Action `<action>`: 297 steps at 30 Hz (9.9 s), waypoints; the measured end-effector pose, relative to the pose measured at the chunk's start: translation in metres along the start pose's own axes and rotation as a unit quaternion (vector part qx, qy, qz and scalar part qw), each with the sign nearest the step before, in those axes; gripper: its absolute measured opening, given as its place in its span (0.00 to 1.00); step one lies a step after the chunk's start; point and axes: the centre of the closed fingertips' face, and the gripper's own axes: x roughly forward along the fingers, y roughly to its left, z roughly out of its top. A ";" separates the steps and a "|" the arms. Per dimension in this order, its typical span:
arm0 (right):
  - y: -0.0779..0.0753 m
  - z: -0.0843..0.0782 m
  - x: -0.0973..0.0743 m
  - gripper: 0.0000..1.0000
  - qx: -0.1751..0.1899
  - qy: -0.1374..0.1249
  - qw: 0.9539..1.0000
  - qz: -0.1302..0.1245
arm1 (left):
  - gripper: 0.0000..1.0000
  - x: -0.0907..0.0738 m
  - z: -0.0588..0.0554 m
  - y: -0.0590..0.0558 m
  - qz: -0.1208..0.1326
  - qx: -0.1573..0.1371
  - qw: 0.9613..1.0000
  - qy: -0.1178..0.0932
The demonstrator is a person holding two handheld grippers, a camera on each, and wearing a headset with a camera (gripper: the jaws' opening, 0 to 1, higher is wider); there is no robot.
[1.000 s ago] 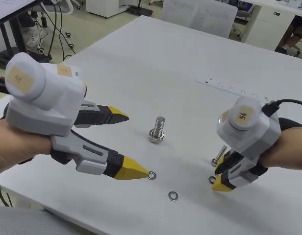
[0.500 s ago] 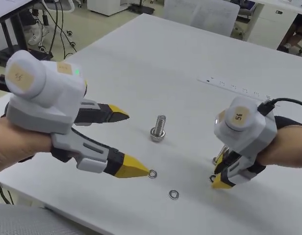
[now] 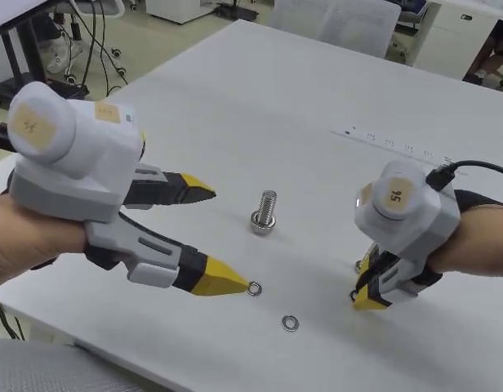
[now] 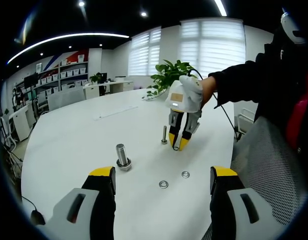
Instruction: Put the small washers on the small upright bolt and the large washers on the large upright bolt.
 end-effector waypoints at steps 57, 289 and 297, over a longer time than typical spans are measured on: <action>0.005 -0.005 -0.034 0.13 0.048 0.000 0.999 -0.011 | 0.76 -0.005 0.002 0.004 0.006 0.003 1.000 -0.007; 0.063 0.077 0.010 0.20 -0.062 -0.035 0.997 0.041 | 0.75 -0.013 -0.003 -0.004 0.014 0.003 1.000 0.001; 0.063 0.078 0.013 0.19 -0.072 -0.029 0.996 0.039 | 0.74 -0.013 -0.003 -0.004 0.015 0.001 1.000 -0.001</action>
